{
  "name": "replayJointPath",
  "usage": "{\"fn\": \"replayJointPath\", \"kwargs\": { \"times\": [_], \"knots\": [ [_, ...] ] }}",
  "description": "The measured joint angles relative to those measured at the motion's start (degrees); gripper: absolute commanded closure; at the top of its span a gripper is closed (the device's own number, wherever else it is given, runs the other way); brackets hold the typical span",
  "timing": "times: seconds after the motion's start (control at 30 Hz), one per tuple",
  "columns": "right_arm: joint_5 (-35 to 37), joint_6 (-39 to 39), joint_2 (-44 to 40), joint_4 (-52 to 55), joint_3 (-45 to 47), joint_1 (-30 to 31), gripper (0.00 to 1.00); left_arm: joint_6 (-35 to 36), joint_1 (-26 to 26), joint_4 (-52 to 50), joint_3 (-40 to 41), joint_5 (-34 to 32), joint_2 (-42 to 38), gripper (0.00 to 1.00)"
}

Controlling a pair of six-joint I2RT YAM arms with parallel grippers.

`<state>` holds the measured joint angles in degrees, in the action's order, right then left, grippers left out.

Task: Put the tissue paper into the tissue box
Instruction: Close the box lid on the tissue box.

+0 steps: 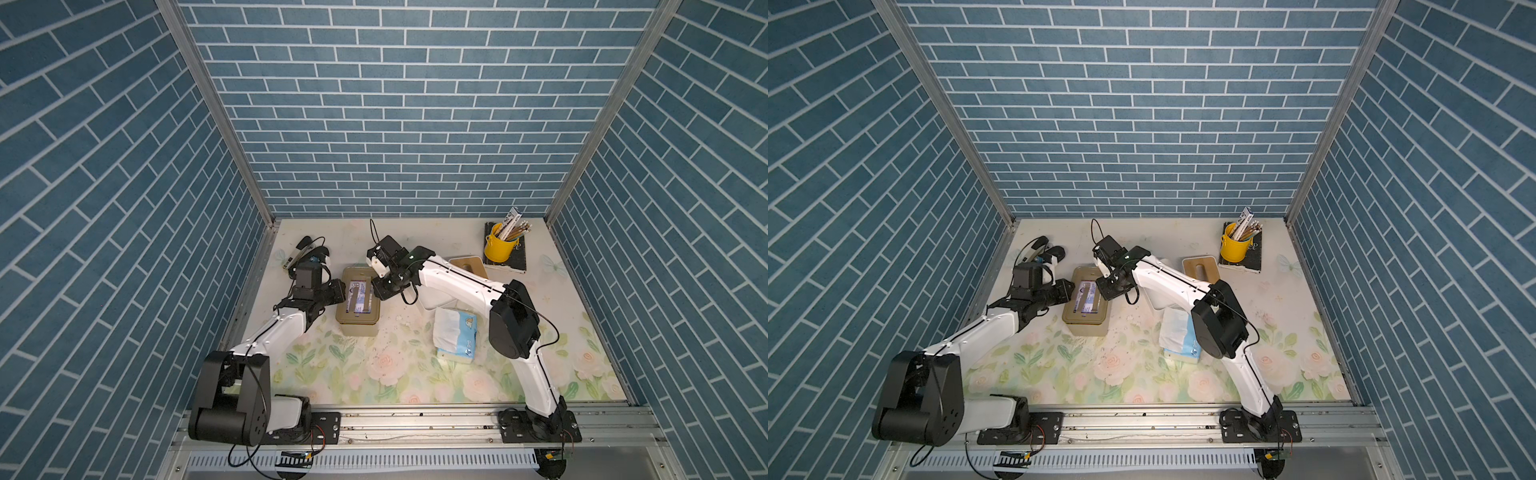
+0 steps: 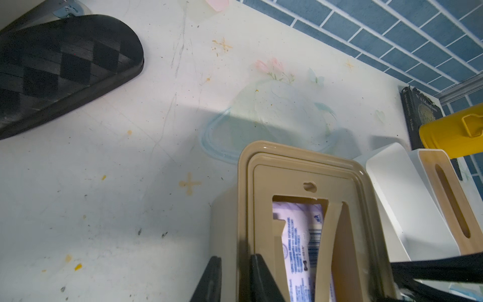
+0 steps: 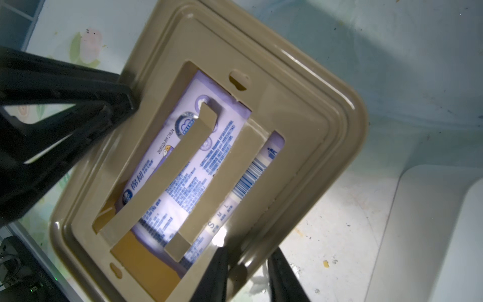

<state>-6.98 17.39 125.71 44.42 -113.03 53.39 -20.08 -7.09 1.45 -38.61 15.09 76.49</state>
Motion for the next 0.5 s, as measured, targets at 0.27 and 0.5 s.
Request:
{"fn": "replayJointPath", "kwargs": {
  "times": [0.27,0.5],
  "knots": [
    [3.1,-2.7,0.9,3.9,-2.6,-0.3,0.71,-1.1,-1.9,1.4,1.0,-0.4,-0.4,0.75],
    [6.4,-5.7,0.9,7.1,-3.7,-1.9,0.71,-3.1,-5.6,3.0,1.0,0.0,0.3,0.74]
  ]
}}
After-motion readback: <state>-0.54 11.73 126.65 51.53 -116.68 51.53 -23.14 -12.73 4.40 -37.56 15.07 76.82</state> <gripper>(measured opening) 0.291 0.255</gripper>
